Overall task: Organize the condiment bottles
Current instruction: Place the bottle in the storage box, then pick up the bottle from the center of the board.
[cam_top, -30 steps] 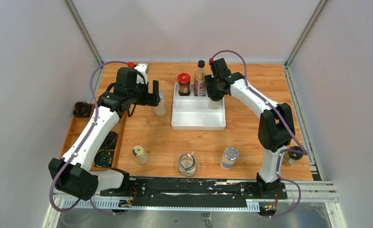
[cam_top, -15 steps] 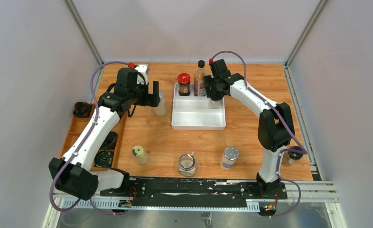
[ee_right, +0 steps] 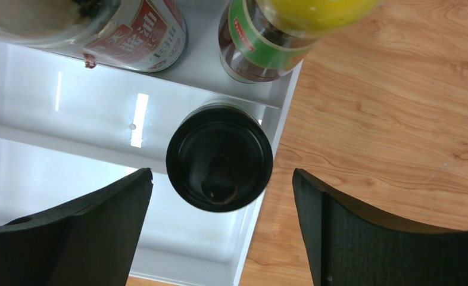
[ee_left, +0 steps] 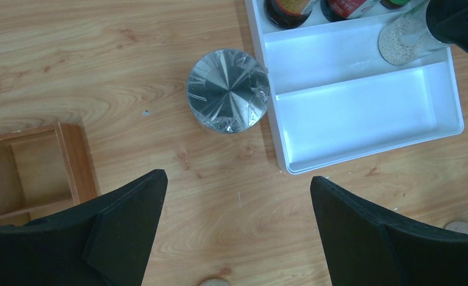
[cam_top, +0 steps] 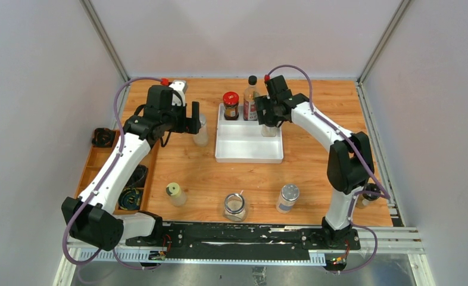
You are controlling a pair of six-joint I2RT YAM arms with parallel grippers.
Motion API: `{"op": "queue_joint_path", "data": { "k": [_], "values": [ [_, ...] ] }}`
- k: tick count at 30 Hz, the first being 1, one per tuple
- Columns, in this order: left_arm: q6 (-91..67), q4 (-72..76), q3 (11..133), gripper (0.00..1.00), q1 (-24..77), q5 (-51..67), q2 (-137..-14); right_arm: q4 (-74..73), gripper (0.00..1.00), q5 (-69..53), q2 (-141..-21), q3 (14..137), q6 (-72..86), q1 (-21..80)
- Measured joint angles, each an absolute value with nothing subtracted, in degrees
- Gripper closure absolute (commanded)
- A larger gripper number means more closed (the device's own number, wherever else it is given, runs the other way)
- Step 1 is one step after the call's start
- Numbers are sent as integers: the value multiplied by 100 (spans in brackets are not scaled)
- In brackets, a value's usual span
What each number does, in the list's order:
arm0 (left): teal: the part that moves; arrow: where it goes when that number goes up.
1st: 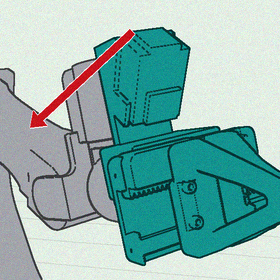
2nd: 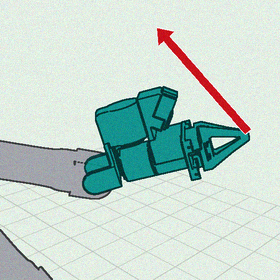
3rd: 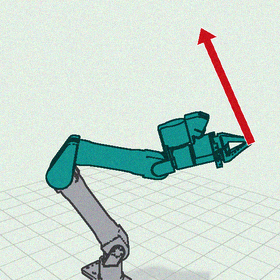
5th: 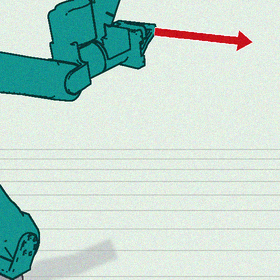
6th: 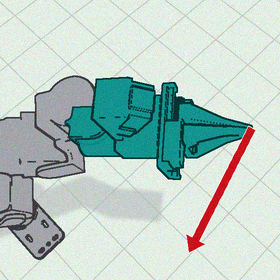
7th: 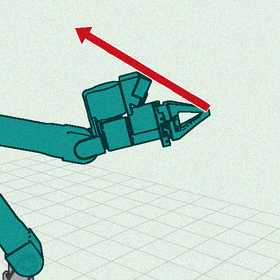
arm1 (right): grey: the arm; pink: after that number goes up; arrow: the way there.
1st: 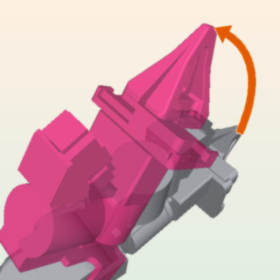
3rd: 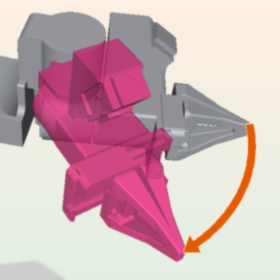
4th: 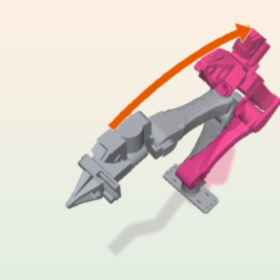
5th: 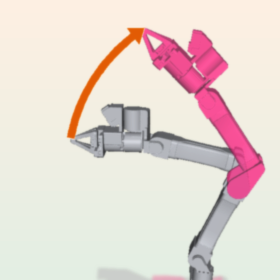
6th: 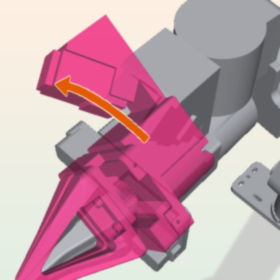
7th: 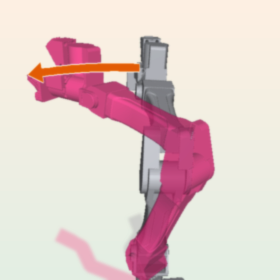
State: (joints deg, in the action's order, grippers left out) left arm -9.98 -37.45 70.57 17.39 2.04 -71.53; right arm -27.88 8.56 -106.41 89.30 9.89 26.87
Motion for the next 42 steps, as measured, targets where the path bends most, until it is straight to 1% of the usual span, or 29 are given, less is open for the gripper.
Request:
{"op": "queue_joint_path", "data": {
  "k": [4,9,14,18,26,38,42],
  "values": [
    [-1033,-3743,7057,4,1752,134,-7201,-2829,6,939,-10265,8816,985,2687],
    [-1100,-3719,7057,6,1789,-43,-7343,-2851,6,1020,-9367,8538,982,2668],
    [-1114,-3656,7175,7,1822,-279,-7745,-2882,6,1011,-8471,8237,982,2596],
    [-1116,-3581,7328,8,1826,-419,-8158,-2939,6,991,-8062,8023,980,2574],
    [-1092,-3498,7651,8,1931,-637,-8761,-3085,6,869,-7900,7590,980,2552],
    [-1026,-3457,7784,9,2110,-816,-9172,-3055,6,731,-7900,7426,978,2493],
    [-989,-3430,7850,11,2132,-854,-9271,-3041,6,705,-7900,7391,976,2491]
  ]
}}
